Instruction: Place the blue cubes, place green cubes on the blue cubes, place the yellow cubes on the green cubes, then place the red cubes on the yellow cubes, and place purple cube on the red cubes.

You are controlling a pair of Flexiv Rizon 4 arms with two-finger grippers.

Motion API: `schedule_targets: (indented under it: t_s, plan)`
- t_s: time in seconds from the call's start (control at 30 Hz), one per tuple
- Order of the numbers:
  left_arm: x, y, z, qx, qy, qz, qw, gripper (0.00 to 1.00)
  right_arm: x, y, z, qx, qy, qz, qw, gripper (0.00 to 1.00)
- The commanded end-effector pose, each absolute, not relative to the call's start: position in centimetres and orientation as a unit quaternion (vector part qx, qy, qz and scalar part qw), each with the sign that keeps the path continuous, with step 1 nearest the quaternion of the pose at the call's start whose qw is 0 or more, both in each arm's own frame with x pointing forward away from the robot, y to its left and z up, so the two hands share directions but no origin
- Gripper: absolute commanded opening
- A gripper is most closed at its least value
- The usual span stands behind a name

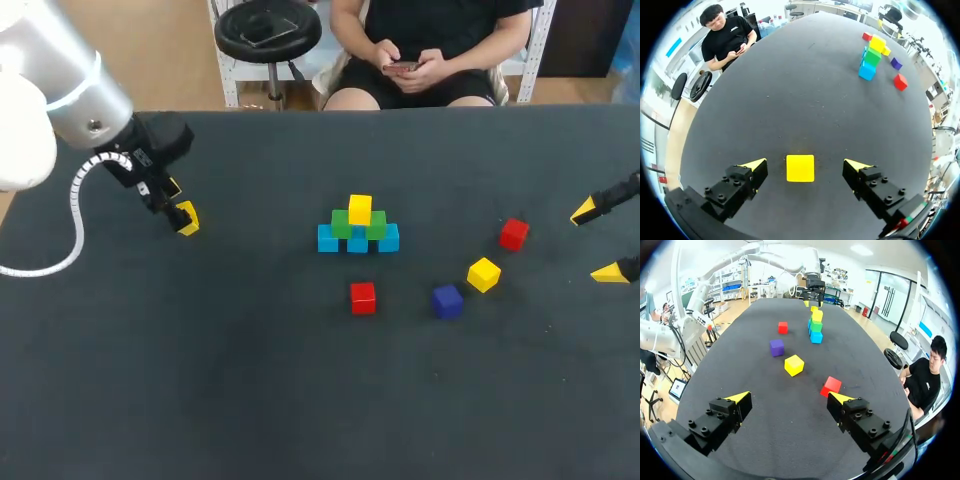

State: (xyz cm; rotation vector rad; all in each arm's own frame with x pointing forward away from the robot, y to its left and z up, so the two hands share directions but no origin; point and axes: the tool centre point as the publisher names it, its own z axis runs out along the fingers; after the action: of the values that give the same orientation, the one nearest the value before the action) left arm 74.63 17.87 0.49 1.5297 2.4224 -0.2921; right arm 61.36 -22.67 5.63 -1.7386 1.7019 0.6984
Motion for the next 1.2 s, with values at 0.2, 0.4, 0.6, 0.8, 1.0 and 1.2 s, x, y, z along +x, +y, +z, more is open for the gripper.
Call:
schedule_targets:
  t_s: [0.2, 0.4, 0.6, 0.8, 1.0, 1.2]
  plan:
    - [74.3, 18.4, -0.2, 0.523, 0.836, -0.103, 0.131, 0.74, 61.5, -22.7, 5.5, -0.655, 0.640, 0.264, 0.301, 1.00]
    - [74.5, 18.6, -0.5, 0.523, 0.836, -0.102, 0.132, 0.32, 61.5, -22.7, 5.5, -0.655, 0.640, 0.264, 0.301, 1.00]
    - [74.8, 18.7, -0.4, 0.528, 0.833, -0.097, 0.134, 0.00, 61.5, -22.7, 5.5, -0.655, 0.640, 0.264, 0.301, 1.00]
    - [74.3, 18.5, 0.6, 0.537, 0.827, -0.094, 0.138, 0.00, 61.5, -22.7, 5.5, -0.655, 0.640, 0.264, 0.301, 1.00]
    - [73.0, 17.3, 2.8, 0.554, 0.815, -0.101, 0.134, 0.00, 61.5, -22.7, 5.5, -0.655, 0.640, 0.264, 0.301, 1.00]
    - [71.3, 14.5, 5.7, 0.587, 0.787, -0.120, 0.145, 0.00, 61.5, -22.7, 5.5, -0.655, 0.640, 0.264, 0.301, 1.00]
